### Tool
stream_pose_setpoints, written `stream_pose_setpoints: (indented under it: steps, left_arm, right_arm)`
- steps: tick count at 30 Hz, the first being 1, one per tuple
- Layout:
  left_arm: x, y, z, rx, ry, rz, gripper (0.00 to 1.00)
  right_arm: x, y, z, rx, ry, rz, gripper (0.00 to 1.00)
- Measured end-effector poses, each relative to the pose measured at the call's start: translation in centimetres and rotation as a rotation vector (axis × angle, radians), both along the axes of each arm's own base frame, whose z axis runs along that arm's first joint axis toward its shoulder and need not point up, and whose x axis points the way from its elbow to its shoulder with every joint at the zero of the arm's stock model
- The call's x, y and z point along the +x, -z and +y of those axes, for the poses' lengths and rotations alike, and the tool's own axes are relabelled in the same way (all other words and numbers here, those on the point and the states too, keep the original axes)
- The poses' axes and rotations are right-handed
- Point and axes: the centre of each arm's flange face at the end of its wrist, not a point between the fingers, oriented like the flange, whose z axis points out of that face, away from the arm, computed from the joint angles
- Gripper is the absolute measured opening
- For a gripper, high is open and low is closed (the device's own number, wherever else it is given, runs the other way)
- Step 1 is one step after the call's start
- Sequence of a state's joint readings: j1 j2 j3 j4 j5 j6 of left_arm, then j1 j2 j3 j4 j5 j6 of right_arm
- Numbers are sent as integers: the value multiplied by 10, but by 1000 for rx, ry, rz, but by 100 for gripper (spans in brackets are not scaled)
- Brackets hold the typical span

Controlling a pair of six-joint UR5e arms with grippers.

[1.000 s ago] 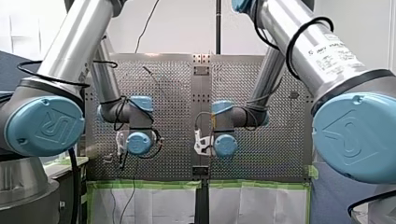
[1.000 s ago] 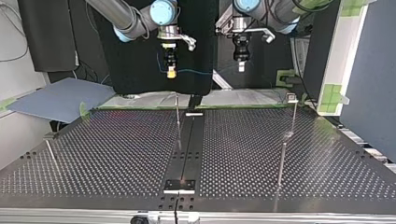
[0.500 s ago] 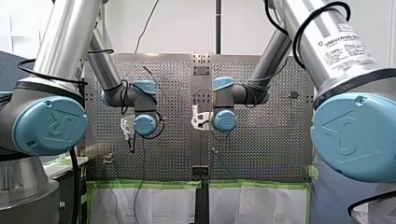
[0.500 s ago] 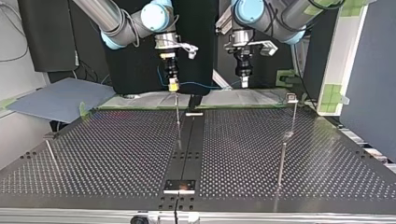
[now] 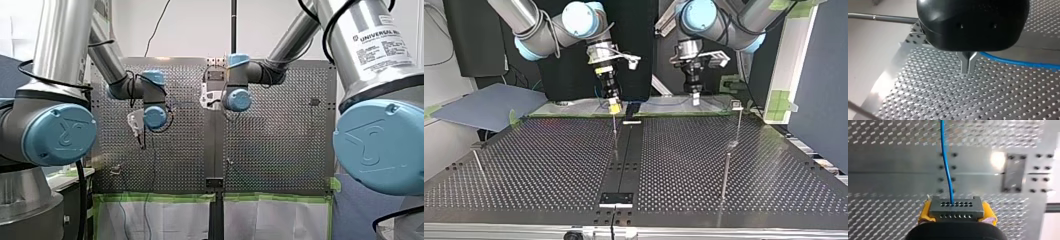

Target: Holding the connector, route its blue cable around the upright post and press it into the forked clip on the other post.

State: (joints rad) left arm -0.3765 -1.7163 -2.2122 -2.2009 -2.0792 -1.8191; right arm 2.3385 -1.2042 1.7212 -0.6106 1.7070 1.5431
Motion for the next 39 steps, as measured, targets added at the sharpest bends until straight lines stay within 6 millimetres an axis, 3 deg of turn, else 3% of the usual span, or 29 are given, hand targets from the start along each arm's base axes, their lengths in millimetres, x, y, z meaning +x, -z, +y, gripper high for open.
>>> stream_pose_setpoints:
  steps: [8,17,28,39]
  left_arm:
    - [12,-42,11,-44,-48,-48,5]
    - [15,-83,30,-97,-114,-88,5]
    - [23,-150,45,-145,-129,-174,5]
    - [28,-223,73,-163,-146,-267,5]
  right_arm:
    - [7,-68,3,-61,-70,-50,1]
    - [11,-129,12,-113,-136,-84,1]
    - [17,-159,10,-132,-156,-97,1]
    - [23,-198,2,-170,-193,-160,1]
